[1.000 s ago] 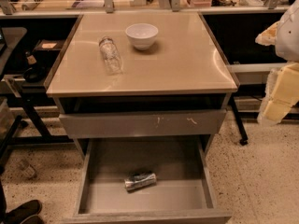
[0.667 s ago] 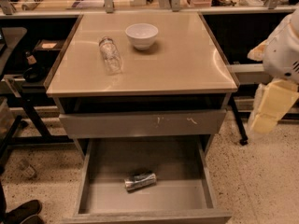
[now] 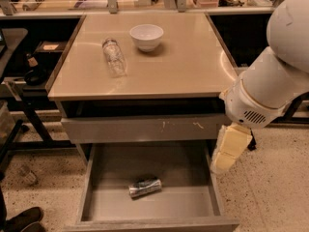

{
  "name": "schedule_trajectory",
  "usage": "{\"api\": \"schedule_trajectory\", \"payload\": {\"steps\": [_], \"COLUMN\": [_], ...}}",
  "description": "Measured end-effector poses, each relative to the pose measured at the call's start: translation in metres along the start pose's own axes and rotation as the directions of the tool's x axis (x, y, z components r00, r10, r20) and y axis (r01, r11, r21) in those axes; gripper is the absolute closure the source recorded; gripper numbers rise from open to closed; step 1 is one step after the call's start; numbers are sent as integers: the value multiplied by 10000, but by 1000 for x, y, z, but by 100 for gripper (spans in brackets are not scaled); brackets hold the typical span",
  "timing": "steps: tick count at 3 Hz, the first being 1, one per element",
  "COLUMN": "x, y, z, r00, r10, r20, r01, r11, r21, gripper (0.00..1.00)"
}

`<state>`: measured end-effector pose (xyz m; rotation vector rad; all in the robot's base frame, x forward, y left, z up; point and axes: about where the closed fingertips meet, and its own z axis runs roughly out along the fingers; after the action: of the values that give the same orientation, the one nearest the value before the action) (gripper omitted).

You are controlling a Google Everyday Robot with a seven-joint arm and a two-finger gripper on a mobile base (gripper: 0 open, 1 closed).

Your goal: Pick redbull can from middle drawer and place on counter

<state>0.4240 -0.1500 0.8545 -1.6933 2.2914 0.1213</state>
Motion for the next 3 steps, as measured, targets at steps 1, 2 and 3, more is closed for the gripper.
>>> {"api": "schedule_trajectory", "payload": {"steps": [1,2,3], "x": [0,-1,-3], "y": [0,0,-3], "z": [0,27,64], "r00": [10000,9989,9936], "r10": [-1,-467,-1127], "r20": [0,-86,52], "r01": [1,469,1125], "r11": [10000,9987,9932], "r21": [1,211,288], "gripper": [0,0,0]}}
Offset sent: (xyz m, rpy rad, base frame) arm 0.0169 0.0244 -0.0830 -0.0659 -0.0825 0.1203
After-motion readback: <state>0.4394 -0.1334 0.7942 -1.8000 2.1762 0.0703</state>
